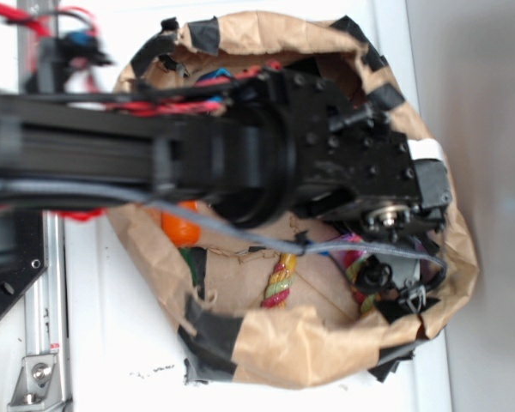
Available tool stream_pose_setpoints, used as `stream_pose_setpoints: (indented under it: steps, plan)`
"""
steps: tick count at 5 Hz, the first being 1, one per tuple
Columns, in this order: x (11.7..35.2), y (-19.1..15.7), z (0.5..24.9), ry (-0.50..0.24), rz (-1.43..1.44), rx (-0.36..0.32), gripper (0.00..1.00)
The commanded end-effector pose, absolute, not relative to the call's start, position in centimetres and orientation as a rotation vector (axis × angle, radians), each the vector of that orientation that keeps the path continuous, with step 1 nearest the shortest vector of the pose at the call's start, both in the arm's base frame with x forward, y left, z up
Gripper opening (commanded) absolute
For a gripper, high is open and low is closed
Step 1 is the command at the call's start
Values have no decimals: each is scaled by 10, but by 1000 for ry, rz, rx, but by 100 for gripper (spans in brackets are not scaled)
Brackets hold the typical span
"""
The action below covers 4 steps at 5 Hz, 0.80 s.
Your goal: Grab the multicolored rope.
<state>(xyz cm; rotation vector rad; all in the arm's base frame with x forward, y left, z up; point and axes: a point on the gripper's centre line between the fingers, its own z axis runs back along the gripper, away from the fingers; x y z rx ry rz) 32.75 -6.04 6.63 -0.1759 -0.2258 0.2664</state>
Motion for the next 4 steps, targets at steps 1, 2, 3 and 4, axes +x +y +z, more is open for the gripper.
stream_pose_setpoints:
  steps: [1, 2, 3, 4]
  plan:
    - [299, -20, 186, -463, 22, -18, 0]
    - [290, -17, 227, -413, -57, 15, 0]
    - [285, -19, 245, -370, -162, -13, 0]
    - [286, -18, 250, -348, -163, -31, 0]
